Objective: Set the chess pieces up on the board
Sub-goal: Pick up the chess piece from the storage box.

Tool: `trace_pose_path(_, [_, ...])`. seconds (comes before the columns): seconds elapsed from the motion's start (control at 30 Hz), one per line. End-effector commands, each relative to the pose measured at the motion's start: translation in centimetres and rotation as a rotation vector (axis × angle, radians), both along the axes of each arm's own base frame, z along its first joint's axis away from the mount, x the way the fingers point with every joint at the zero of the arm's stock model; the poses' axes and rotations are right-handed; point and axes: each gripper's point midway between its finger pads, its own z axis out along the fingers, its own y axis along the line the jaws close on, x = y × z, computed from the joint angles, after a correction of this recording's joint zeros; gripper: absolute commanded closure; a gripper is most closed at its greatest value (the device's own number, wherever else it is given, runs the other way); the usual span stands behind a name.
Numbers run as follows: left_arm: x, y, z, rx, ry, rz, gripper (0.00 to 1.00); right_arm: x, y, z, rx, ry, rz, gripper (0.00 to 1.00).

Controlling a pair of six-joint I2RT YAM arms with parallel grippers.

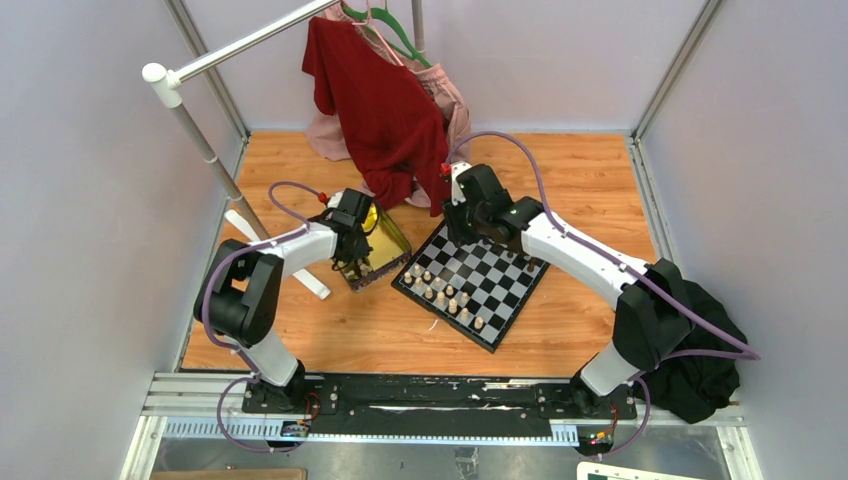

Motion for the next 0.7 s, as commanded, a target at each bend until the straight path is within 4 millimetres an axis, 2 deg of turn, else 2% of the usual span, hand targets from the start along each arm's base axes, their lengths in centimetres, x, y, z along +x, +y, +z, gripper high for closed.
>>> trace_pose_path(0.0, [-1.0, 0.2, -1.6, -0.002, 0.041, 0.005, 0.87, 0.2, -0.6, 0.2, 0.011, -0.011, -0.002, 0.63])
trace_pose_path(0.17, [-0.4, 0.5, 0.4, -0.011, -0.025, 0.027, 0.94, 0.0, -0.8, 0.7, 0.019, -0.025, 0.0, 0.63])
trace_pose_path(0.47, [1.9, -0.1, 7.7, -0.081, -0.247, 0.028, 0.96, -0.4, -1.0, 1.4, 0.057, -0.067, 0.004, 0.63])
trace_pose_path(0.67, [1.9, -0.6, 10.0, -0.122, -0.308, 0.001, 0.96, -1.0, -0.5, 1.8, 0.111, -0.09, 0.031, 0.63])
